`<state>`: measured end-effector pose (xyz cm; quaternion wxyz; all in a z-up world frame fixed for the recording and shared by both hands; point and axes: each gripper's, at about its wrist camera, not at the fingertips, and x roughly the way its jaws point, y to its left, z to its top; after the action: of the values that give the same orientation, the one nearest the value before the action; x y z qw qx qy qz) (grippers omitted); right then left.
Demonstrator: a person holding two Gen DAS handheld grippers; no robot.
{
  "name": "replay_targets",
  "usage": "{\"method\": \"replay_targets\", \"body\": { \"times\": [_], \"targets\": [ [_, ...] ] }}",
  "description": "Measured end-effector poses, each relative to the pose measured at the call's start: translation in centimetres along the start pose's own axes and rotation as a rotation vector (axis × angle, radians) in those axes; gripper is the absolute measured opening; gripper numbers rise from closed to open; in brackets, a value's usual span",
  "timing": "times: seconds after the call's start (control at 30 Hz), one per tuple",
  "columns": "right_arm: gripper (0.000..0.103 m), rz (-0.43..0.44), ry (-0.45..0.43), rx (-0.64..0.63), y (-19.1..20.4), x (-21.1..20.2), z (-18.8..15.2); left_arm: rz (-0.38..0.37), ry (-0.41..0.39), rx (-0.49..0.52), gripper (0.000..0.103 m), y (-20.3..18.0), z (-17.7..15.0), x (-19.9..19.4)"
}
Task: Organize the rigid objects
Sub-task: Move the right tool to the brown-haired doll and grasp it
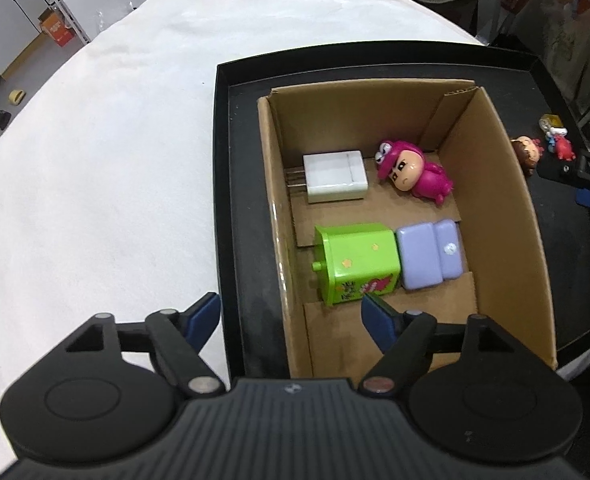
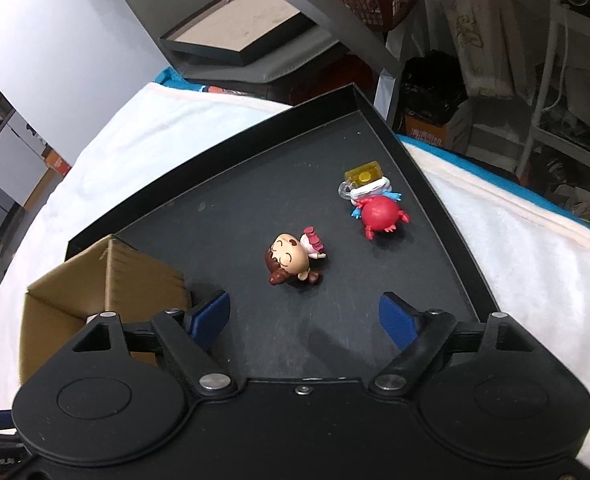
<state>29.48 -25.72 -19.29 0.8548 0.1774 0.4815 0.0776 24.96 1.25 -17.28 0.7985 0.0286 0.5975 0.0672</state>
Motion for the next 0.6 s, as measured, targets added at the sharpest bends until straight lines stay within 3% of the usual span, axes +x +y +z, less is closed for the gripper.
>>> {"method": "replay_targets", "body": {
  "times": [0.53, 0.6],
  "targets": [
    [0.081, -0.017, 0.039, -0.038, 0.1, 4.4, 1.5, 0.078, 0.043, -0.037, 0.078, 0.1, 1.6, 1.3],
    [0.07, -0.024, 0.027, -0.059, 0.4, 4.5, 1.6, 0.079, 0.042, -0.038, 0.078, 0.2, 1.7, 1.2]
  ]
}}
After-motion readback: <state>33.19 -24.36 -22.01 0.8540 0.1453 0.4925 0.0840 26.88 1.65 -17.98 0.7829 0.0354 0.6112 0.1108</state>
